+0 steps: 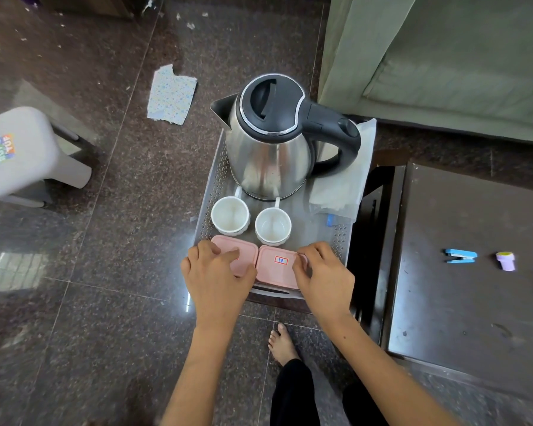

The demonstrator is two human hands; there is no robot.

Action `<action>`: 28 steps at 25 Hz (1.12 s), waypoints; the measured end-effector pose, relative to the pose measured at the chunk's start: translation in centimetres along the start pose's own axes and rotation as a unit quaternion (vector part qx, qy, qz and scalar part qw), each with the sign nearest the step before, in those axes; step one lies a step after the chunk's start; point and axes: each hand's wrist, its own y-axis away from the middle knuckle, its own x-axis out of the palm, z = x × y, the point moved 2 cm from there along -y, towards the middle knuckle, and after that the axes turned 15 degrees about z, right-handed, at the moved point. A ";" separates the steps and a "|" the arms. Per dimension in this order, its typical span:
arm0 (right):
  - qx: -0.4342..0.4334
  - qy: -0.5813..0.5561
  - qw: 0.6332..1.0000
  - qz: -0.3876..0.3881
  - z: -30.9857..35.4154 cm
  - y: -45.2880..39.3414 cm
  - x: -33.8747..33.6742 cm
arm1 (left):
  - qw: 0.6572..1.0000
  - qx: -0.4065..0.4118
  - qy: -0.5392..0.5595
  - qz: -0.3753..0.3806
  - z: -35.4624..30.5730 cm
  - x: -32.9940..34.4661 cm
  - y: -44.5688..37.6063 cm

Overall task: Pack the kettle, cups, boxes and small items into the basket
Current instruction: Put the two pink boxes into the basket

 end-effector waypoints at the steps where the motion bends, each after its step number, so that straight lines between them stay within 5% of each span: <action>1: 0.000 0.000 1.000 -0.002 0.0 0.0 0.0 | 1.000 -0.002 0.002 0.000 0.0 0.0 0.0; 15: -0.018 -0.015 1.000 0.005 -0.1 -0.2 0.4 | 1.000 -0.012 0.011 -0.019 0.0 0.6 0.7; 24: -0.013 -0.038 0.994 0.099 -0.1 -0.5 0.1 | 0.999 -0.004 -0.001 -0.041 -1.1 0.6 1.6; 28: -0.027 -0.081 0.996 0.028 -1.2 1.6 -2.3 | 0.997 0.053 0.019 -0.056 -4.7 -0.4 3.1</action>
